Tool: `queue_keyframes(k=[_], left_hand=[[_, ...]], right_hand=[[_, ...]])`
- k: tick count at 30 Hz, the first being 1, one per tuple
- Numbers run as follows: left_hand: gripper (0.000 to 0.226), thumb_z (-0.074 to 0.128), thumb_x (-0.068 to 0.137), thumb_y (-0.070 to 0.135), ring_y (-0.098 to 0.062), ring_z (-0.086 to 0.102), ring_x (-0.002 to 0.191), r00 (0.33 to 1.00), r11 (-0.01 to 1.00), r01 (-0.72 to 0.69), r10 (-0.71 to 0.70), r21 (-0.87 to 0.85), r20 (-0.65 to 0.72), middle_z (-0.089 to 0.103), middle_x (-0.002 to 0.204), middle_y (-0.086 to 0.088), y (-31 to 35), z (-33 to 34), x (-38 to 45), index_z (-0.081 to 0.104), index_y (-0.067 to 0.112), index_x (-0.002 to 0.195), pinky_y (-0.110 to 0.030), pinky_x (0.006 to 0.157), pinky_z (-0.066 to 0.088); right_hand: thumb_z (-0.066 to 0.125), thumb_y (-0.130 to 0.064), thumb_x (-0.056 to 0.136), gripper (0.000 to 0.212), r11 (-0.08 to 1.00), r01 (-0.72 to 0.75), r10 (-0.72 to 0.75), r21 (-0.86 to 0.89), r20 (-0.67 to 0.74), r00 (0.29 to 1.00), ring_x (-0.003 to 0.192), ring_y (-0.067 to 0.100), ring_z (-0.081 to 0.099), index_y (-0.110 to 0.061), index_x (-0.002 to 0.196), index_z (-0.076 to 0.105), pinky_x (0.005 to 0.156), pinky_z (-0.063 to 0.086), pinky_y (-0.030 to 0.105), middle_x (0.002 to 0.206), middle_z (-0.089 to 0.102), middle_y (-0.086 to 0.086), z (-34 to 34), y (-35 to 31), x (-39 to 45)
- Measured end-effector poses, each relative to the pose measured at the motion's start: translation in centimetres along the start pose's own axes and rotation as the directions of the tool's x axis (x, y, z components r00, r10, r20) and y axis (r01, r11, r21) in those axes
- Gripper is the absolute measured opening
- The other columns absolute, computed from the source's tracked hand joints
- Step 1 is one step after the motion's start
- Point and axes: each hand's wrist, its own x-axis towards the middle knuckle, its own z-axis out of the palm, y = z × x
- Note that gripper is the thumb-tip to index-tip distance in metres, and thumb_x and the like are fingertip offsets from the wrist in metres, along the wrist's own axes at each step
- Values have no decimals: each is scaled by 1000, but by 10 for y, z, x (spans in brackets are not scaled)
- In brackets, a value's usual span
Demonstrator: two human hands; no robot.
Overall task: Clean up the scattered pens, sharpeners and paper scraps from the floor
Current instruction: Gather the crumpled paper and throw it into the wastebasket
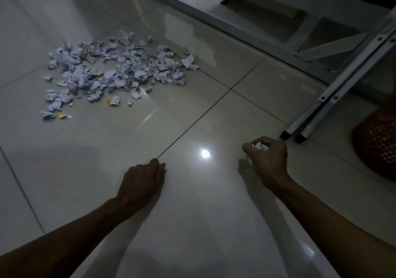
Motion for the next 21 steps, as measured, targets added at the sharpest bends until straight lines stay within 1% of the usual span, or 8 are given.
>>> queue_keyframes(k=[3, 7, 9, 11, 15, 17, 19, 21], left_hand=[[44, 33, 95, 39, -33, 54, 50, 984, 955, 163, -176, -247, -31, 51, 50, -10, 24, -9, 22, 45, 13, 62, -35, 55, 40], [51, 40, 101, 29, -22, 48, 48, 936, 761, 312, -348, -569, 48, 51, 50, -5, 80, -16, 60, 46, 12, 54, -32, 52, 30], [50, 41, 100, 30, -18, 37, 42, 929, 594, 322, -348, -737, 125, 42, 48, -3, 119, -20, 84, 38, 19, 52, -29, 48, 27], [48, 42, 99, 29, -14, 29, 40, 929, 473, 327, -318, -818, 187, 34, 48, 0, 163, -30, 110, 33, 22, 53, -25, 47, 21], [44, 43, 97, 25, -12, 27, 36, 949, 352, 294, -216, -889, 228, 33, 47, 1, 257, -60, 155, 35, 20, 53, -18, 41, 20], [37, 41, 97, 24, -11, 25, 35, 965, 303, 259, -124, -917, 231, 32, 51, -2, 307, -78, 171, 39, 17, 61, -17, 40, 20], [31, 38, 98, 25, -12, 29, 37, 979, 281, 201, -32, -938, 200, 35, 54, -3, 359, -94, 185, 44, 15, 68, -19, 40, 22], [32, 40, 94, 28, -24, 42, 45, 988, 266, 146, 9, -953, 154, 43, 56, -10, 399, -106, 199, 50, 11, 70, -28, 44, 29]], right_hand=[[72, 1, 77, 25, 922, -250, 272, 295, -36, 962, 42, 16, 46, -10, 58, 61, 41, 34, 18, 50, 54, 5, -11, -10, 9], [71, 5, 76, 17, 853, -301, 349, 427, -37, 936, 39, 17, 42, -3, 66, 61, 40, 30, 19, 43, 50, 2, -30, -27, 13], [70, 8, 74, 16, 857, -250, 315, 452, -74, 946, 38, 16, 43, -3, 66, 61, 41, 29, 20, 45, 50, 4, -44, -40, 14], [68, 11, 74, 19, 858, -165, 262, 486, -138, 955, 35, 13, 41, -3, 63, 59, 42, 28, 18, 42, 47, 3, -61, -56, 18], [66, 13, 73, 29, 862, 79, 94, 500, -312, 946, 32, 11, 39, -7, 55, 56, 40, 28, 14, 38, 45, -1, -107, -90, 35], [68, 11, 73, 32, 876, 216, -11, 432, -430, 903, 36, 12, 42, -11, 53, 55, 41, 31, 16, 40, 48, -4, -144, -109, 42], [69, 6, 71, 24, 871, 358, -127, 335, -551, 825, 41, 15, 44, -6, 55, 56, 43, 33, 18, 46, 50, -1, -190, -126, 49], [71, 1, 69, 17, 873, 441, -216, 207, -648, 730, 46, 15, 46, 1, 58, 58, 45, 35, 21, 48, 51, 0, -228, -135, 59]])
